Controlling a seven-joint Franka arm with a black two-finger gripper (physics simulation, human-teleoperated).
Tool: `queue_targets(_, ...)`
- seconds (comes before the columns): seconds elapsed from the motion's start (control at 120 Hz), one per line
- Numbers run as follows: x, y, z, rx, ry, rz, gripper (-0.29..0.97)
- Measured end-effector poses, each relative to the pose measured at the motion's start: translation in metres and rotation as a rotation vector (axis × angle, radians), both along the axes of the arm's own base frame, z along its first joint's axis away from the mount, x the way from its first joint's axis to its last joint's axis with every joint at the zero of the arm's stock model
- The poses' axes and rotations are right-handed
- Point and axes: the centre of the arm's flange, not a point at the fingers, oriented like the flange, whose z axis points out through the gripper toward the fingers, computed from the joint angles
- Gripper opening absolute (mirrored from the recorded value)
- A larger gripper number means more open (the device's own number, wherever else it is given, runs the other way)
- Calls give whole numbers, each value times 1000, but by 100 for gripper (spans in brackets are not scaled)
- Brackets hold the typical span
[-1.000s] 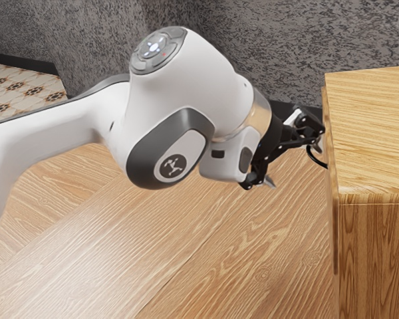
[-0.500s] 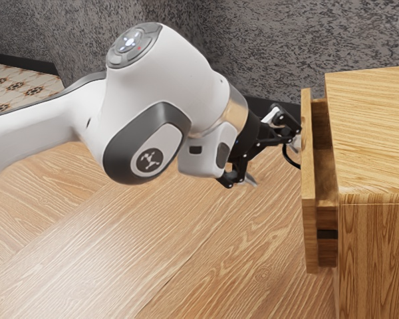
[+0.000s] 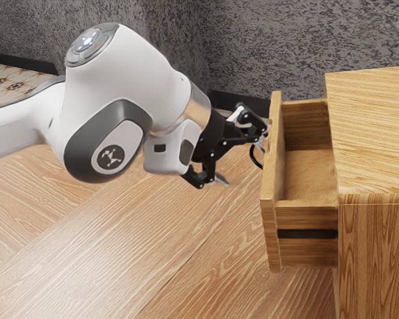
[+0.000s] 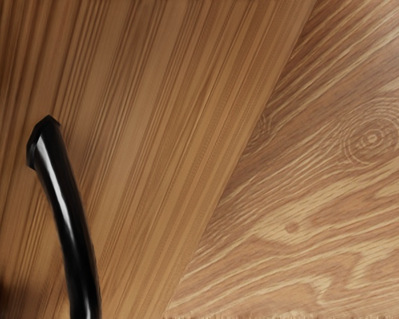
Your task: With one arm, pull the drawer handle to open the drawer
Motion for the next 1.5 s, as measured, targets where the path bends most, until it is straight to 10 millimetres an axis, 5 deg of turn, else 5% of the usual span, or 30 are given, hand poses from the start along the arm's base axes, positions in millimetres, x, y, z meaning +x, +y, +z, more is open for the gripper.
queue_targets(0.483, -21, 26, 0, -39, -19, 22, 64)
queue_targets(0.8, -22, 35, -24, -66, -30, 46, 74)
queue_targets(1.167, -62, 99, -13, -142, -58, 137, 35)
queue_targets(1.183, -65, 101, -8, -141, -63, 142, 29)
queue_targets(1.217, -76, 88, 34, -104, -119, 125, 9)
queue_targets(1.275, -124, 34, 142, 0, -268, 69, 24)
queue_targets(1.317, -160, -1, 189, 63, -318, 58, 33)
queue_targets(1.425, -189, -34, 208, 60, -193, 208, 49)
queue_targets(1.5, -199, -57, 201, 14, -51, 349, 55)
